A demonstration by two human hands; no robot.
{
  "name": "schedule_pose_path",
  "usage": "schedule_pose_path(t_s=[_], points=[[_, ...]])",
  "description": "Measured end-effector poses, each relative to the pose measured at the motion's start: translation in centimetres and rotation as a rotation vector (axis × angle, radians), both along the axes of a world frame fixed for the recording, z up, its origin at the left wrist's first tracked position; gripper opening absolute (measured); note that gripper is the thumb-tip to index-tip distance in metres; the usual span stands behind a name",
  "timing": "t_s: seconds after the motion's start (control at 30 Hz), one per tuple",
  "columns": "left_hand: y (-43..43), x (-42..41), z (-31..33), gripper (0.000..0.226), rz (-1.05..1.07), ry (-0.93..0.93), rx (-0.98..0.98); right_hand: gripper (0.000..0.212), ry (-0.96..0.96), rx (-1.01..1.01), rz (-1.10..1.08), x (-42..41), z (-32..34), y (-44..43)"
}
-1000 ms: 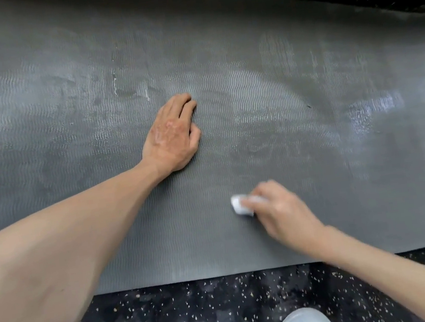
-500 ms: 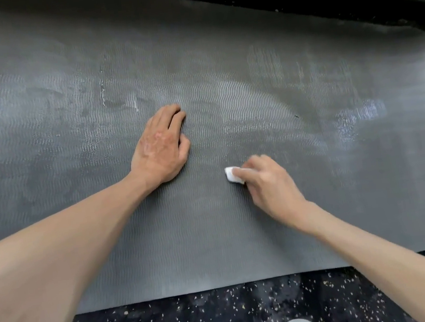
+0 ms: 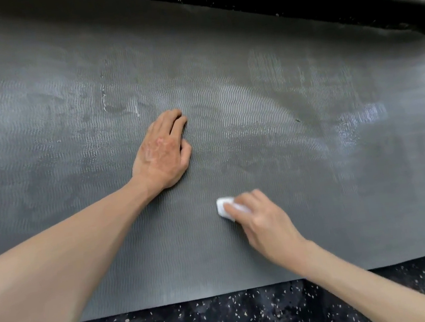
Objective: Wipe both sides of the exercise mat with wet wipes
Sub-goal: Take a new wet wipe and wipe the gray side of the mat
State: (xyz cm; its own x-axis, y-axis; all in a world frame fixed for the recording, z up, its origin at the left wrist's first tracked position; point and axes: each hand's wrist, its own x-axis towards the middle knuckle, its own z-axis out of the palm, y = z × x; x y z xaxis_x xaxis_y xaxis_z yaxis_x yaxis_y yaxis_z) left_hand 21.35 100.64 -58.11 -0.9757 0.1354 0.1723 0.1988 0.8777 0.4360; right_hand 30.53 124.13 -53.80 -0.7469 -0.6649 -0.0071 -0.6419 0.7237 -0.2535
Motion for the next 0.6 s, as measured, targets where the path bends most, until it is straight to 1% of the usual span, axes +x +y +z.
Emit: schedule_pose_path(t_s=[0.07, 0.13, 0.23, 0.3, 0.37, 0.43, 0.53, 0.6], points=[[0.1, 0.0, -0.1, 0.044, -0.004, 0.002, -0.002, 0.033, -0.012, 0.005, 0.045, -0.2, 0.2, 0.1], [0.2, 0.0, -0.1, 0.044, -0.007, -0.001, 0.001, 0.033, 0.003, -0.007, -0.019, -3.0, 0.0, -0.4], [0.2, -0.2, -0.2, 0.043, 0.0, -0.005, 0.005, 0.034, 0.094, 0.001, -0.162, -6.2, -0.3, -1.4], [0.1, -0.2, -0.1, 0.044, 0.004, -0.003, 0.004, 0.032, 0.101, 0.017, -0.173, -4.5, -0.5, -1.7], [0.0, -0.1, -0.1, 0.045, 0.006, -0.003, 0.0, 0.034, 0.077, 0.031, -0.133, -1.3, -0.7, -1.4], [0.1, 0.0, -0.1, 0.044, 0.003, -0.008, -0.01, 0.036, 0.087, 0.011, -0.091, -0.3, -0.7, -1.1], [0.2, 0.0, -0.2, 0.044, -0.007, -0.01, -0.02, 0.033, 0.126, 0.006, -0.109, -4.6, -0.6, -1.5], [0.2, -0.1, -0.1, 0.045, -0.008, -0.012, -0.02, 0.032, 0.18, 0.01, -0.19, -8.0, -0.6, -1.8]])
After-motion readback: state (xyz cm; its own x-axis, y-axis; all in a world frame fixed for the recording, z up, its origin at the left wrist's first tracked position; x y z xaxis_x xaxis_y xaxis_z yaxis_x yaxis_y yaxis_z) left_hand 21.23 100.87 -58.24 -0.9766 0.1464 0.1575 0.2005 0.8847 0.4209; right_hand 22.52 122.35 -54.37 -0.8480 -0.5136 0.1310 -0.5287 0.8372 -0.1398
